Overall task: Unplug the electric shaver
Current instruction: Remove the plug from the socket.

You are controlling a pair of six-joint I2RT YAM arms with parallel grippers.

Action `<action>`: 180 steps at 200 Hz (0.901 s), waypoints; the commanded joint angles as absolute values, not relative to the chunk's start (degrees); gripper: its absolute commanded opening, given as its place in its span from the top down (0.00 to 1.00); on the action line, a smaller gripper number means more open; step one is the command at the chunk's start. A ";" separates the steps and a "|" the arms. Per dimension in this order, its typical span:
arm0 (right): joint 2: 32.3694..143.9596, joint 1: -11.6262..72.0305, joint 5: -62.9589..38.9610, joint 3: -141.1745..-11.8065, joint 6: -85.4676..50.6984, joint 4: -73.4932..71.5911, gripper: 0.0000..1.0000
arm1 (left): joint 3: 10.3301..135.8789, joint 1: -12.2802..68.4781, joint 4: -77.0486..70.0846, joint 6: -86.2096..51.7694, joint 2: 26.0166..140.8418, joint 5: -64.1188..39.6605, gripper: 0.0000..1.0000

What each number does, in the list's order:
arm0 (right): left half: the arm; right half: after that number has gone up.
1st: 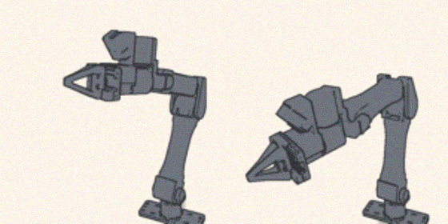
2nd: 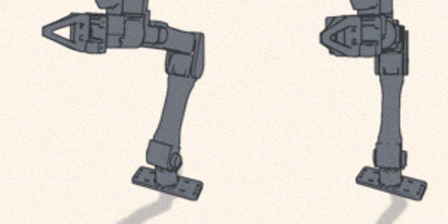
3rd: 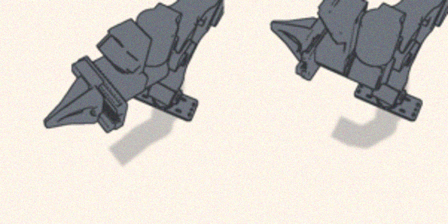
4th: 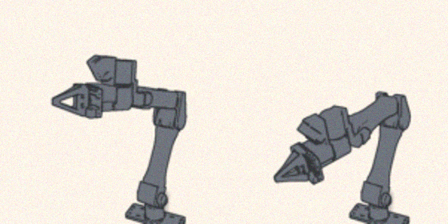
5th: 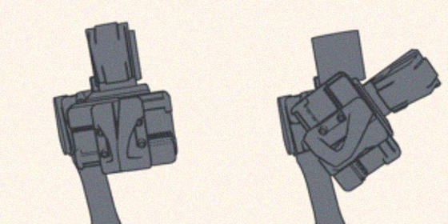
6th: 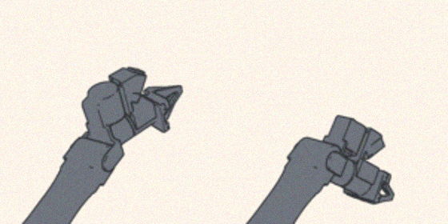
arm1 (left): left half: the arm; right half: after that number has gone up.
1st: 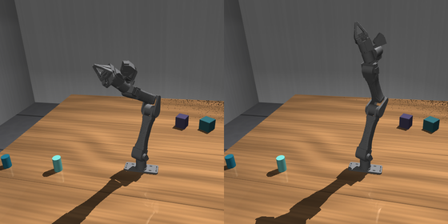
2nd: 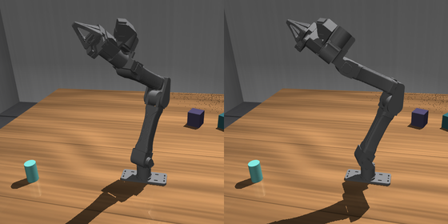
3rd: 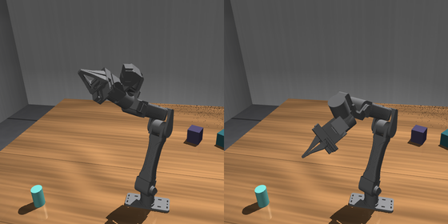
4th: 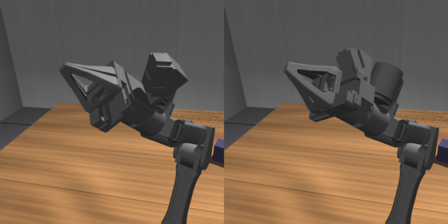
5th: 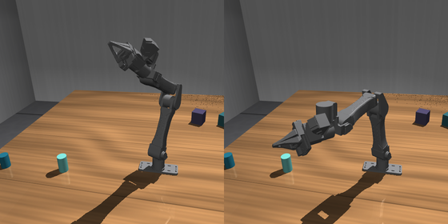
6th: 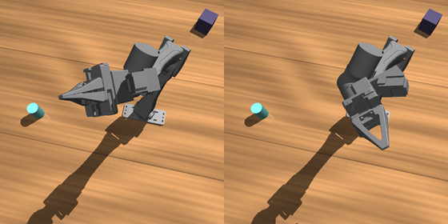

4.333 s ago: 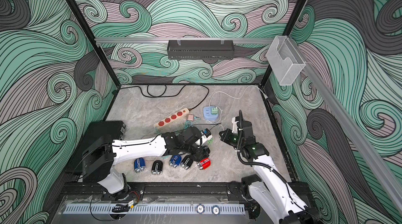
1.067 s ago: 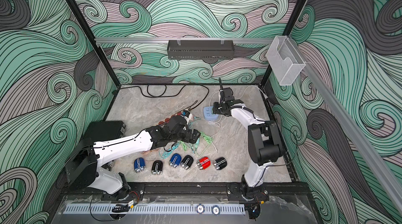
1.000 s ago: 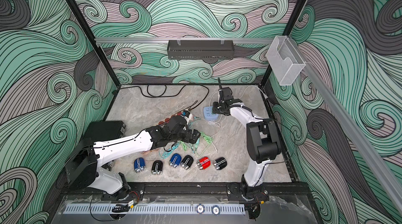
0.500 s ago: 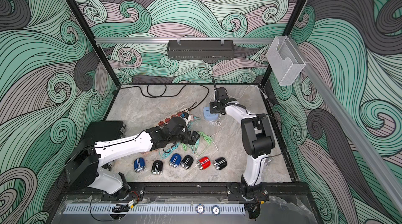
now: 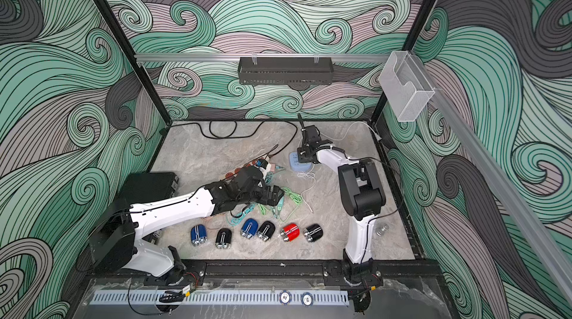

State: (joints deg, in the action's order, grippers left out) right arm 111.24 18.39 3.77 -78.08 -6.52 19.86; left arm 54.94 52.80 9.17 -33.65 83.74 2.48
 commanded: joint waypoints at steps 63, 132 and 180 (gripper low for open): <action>94.79 19.38 2.39 -65.94 -9.26 17.24 0.71 | 56.25 44.83 6.31 -38.53 85.32 -5.09 0.15; 80.29 19.65 -5.44 -52.12 -17.37 8.61 0.73 | 56.70 40.09 -6.75 -47.16 92.46 -18.38 0.14; 73.71 21.17 -7.88 -45.94 -22.58 3.26 0.75 | 57.31 39.90 -14.94 -52.80 97.32 -22.46 0.17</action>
